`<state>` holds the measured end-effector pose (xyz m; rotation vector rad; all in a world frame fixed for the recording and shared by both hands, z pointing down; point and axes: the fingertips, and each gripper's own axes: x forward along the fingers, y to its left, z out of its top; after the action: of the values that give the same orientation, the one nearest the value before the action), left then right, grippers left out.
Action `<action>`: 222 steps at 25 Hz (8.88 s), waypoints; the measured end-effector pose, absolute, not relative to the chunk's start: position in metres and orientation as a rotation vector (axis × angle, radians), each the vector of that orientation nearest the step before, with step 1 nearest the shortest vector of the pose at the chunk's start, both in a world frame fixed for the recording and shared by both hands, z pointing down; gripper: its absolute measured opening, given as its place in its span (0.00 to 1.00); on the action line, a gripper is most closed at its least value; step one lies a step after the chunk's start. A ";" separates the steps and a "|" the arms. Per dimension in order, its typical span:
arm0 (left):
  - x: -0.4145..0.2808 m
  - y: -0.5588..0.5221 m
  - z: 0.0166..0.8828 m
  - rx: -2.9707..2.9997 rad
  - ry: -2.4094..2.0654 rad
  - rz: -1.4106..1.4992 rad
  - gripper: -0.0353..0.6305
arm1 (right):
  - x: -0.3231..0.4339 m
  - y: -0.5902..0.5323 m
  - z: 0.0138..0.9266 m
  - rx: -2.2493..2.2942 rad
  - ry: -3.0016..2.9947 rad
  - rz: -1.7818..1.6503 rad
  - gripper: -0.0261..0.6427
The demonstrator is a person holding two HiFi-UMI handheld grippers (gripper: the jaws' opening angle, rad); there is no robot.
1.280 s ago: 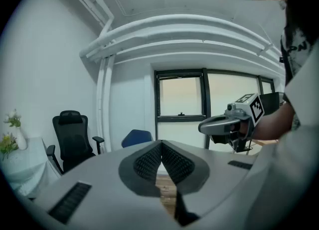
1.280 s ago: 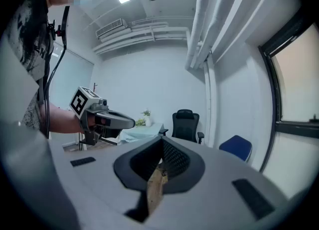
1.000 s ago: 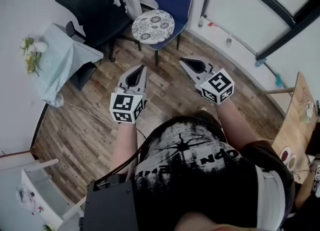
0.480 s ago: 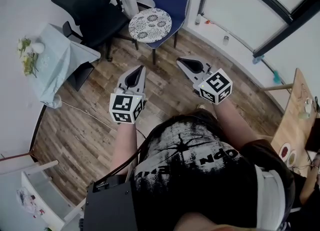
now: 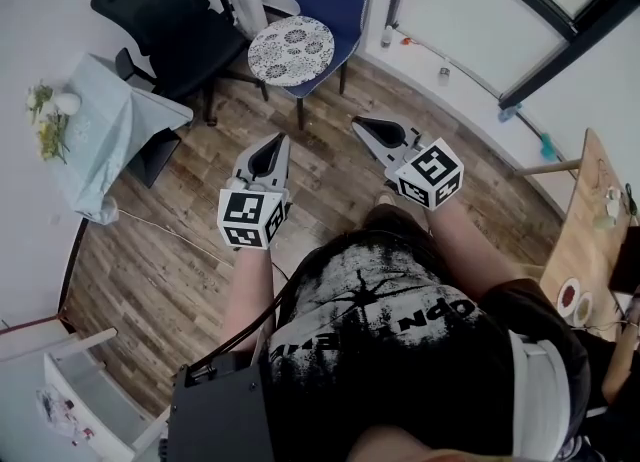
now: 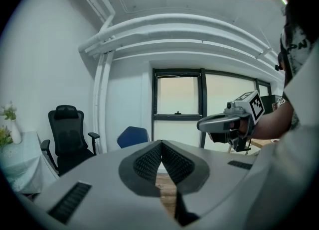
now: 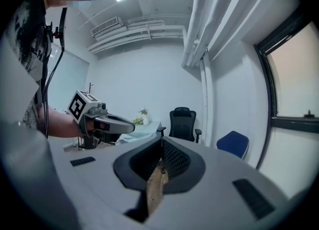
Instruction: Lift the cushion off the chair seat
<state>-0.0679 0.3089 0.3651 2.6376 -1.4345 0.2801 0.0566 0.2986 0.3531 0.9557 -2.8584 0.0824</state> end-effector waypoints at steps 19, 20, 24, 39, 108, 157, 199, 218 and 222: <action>-0.067 0.243 0.383 2.591 -1.457 0.343 0.07 | 0.050 0.227 0.373 0.892 -2.874 0.141 0.07; -0.067 0.237 0.384 2.585 -1.463 0.346 0.07 | 0.049 0.219 0.374 0.884 -2.876 0.145 0.07; -0.064 0.207 0.383 2.568 -1.475 0.355 0.07 | 0.050 0.187 0.370 0.858 -2.885 0.150 0.07; -0.041 0.082 0.370 2.512 -1.560 0.333 0.07 | 0.064 0.053 0.363 0.731 -2.913 0.164 0.07; -0.123 -0.263 0.444 2.808 -0.739 0.482 0.07 | -0.016 -0.234 0.439 1.548 -2.516 0.354 0.07; -0.020 -0.356 0.696 2.496 -0.729 0.650 0.07 | 0.075 -0.334 0.887 1.306 -1.991 0.967 0.41; -0.043 -0.368 0.722 2.409 -0.760 0.618 0.07 | 0.056 -0.365 0.913 1.248 -1.992 0.984 0.08; -0.121 -0.370 0.570 2.512 -0.910 0.483 0.07 | -0.008 -0.359 0.701 1.252 -2.211 0.561 0.08; -0.139 -0.361 0.544 2.521 -0.955 0.457 0.07 | -0.008 -0.354 0.664 1.289 -2.231 0.524 0.08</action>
<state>-0.1394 -0.3613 0.5436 2.5206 -0.9553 0.4573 -0.0078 -0.3539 0.6640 1.2892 -2.2307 0.5238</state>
